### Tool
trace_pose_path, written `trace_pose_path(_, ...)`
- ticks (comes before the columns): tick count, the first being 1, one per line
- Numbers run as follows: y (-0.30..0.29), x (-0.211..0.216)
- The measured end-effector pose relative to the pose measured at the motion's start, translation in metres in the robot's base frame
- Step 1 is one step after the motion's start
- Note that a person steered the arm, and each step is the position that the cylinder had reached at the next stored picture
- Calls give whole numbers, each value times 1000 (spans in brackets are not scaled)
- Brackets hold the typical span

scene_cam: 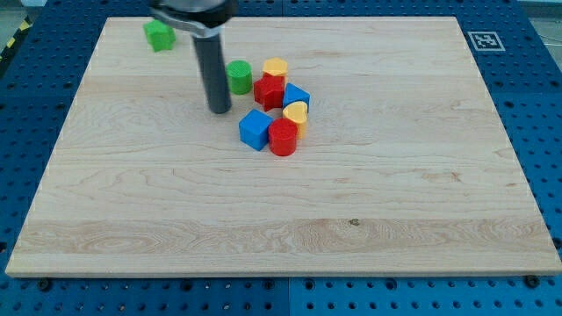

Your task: Move the green circle to the right of the green star

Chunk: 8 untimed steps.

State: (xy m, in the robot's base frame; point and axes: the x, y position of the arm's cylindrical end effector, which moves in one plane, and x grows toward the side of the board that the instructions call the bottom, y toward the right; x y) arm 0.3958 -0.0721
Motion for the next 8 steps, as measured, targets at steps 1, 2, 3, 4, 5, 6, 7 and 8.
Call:
trace_pose_path(1, 29, 0)
trace_pose_path(2, 37, -11)
trace_pose_path(3, 38, -22)
trace_pose_path(4, 19, -28)
trace_pose_path(5, 13, -29)
trace_pose_path(6, 31, -33)
trace_pose_path(7, 44, -33)
trace_pose_path(8, 25, -37)
